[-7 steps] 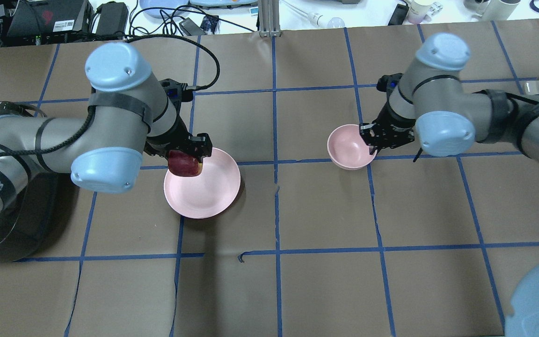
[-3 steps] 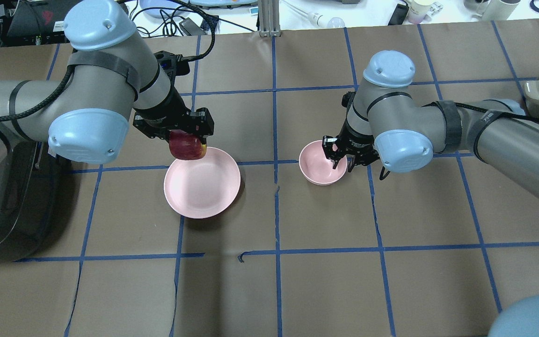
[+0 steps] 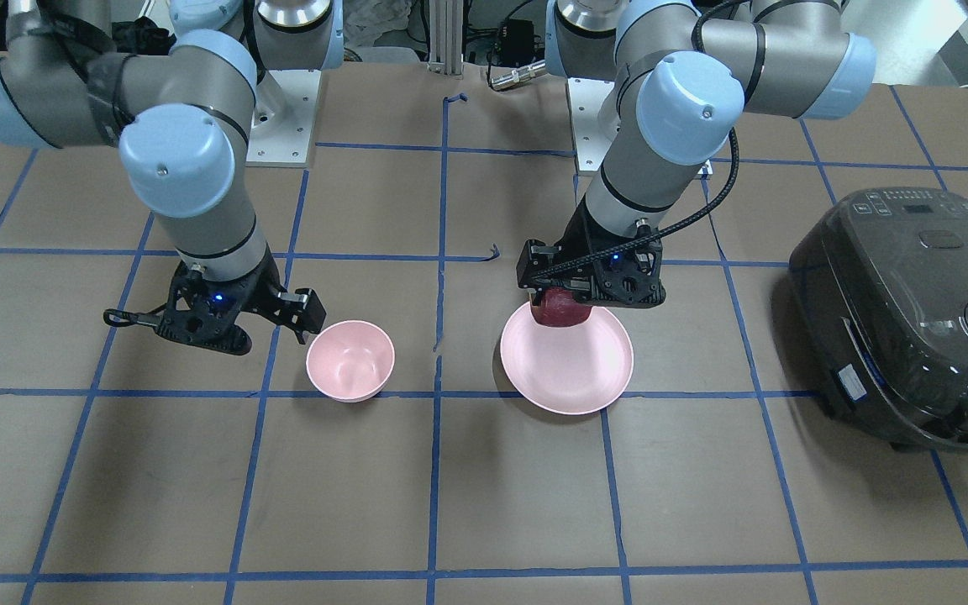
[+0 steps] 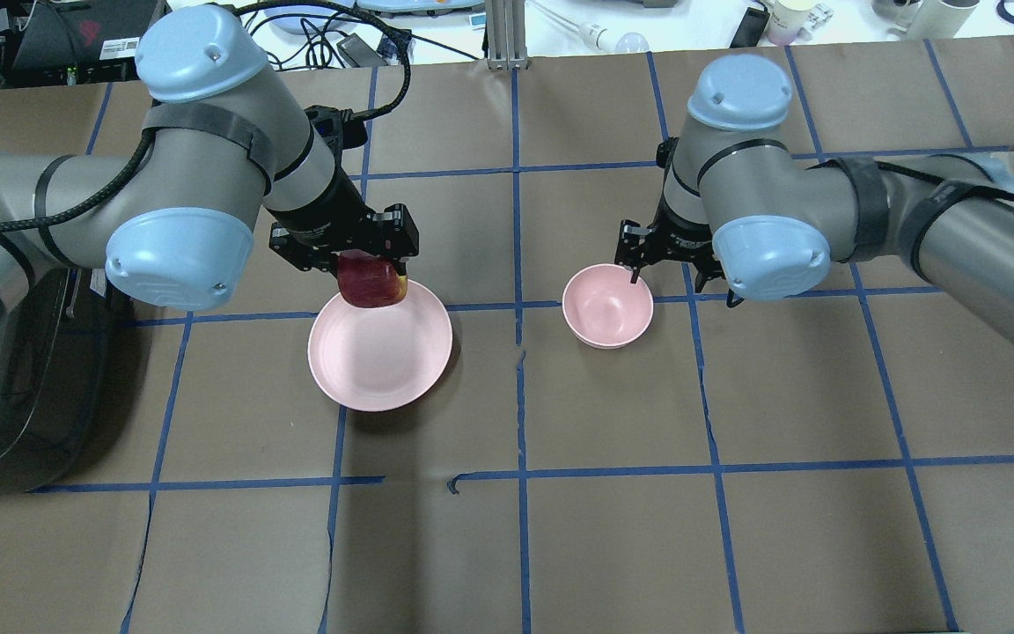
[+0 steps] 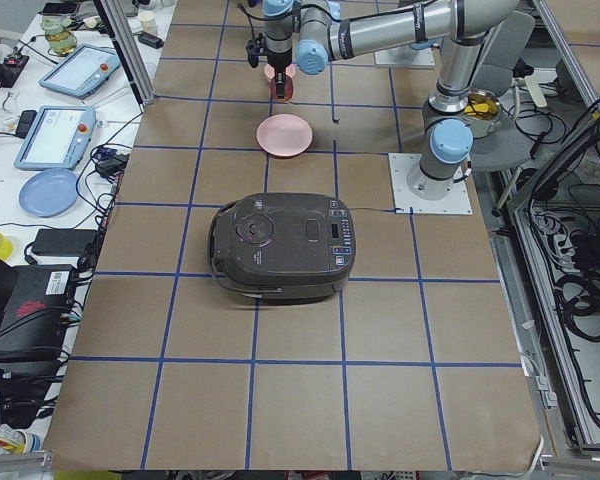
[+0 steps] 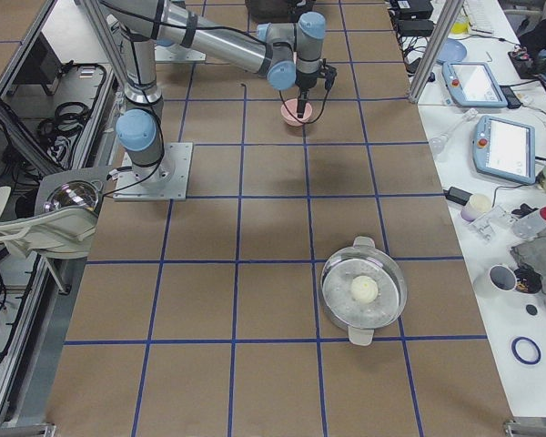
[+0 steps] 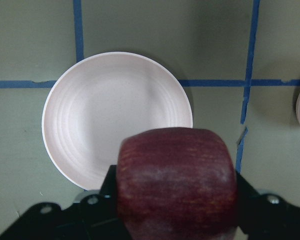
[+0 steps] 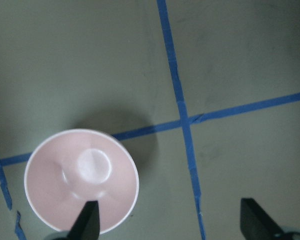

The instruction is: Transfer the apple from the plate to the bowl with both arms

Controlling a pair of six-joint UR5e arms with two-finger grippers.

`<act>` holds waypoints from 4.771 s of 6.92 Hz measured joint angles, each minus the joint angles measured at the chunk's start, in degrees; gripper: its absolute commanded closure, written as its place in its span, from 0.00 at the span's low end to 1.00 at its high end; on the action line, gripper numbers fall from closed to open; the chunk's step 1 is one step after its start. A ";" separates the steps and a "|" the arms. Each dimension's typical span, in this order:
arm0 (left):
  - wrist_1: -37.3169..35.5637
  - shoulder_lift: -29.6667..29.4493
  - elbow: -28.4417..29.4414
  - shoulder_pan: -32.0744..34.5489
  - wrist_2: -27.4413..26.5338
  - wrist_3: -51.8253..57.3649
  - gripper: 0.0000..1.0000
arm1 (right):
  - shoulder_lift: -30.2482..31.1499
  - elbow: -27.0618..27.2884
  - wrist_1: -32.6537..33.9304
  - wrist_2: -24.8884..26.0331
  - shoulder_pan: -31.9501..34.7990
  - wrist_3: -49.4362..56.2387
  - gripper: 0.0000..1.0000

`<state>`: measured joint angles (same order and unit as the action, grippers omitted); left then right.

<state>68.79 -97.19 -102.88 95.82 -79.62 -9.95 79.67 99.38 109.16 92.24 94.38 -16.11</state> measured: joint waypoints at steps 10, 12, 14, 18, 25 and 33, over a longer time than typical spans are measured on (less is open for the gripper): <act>-26.48 -21.54 10.85 18.08 8.10 -35.21 1.00 | 3.59 -20.25 -23.77 -0.71 -2.51 10.22 0.00; -26.47 -23.91 11.87 19.06 7.01 -30.89 0.99 | 3.64 -20.14 -23.15 -1.27 -2.52 10.23 0.00; -26.42 -23.87 9.98 19.37 6.55 -28.30 0.82 | 3.65 -20.11 -23.08 -1.29 -2.46 10.23 0.00; -26.69 -23.63 7.99 19.41 6.21 -28.08 0.09 | 3.68 -20.11 -23.10 -1.27 -2.46 10.23 0.00; -22.31 -12.61 6.09 12.35 6.28 -13.83 0.00 | 3.66 -20.11 -22.45 -1.27 -2.37 10.24 0.00; 13.85 3.66 13.89 -6.42 -6.34 15.15 0.00 | 3.66 -20.11 -22.03 -1.26 -2.27 10.23 0.00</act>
<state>82.64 -93.53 -88.99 89.40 -85.96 5.20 83.32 79.28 87.13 90.98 92.11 -5.89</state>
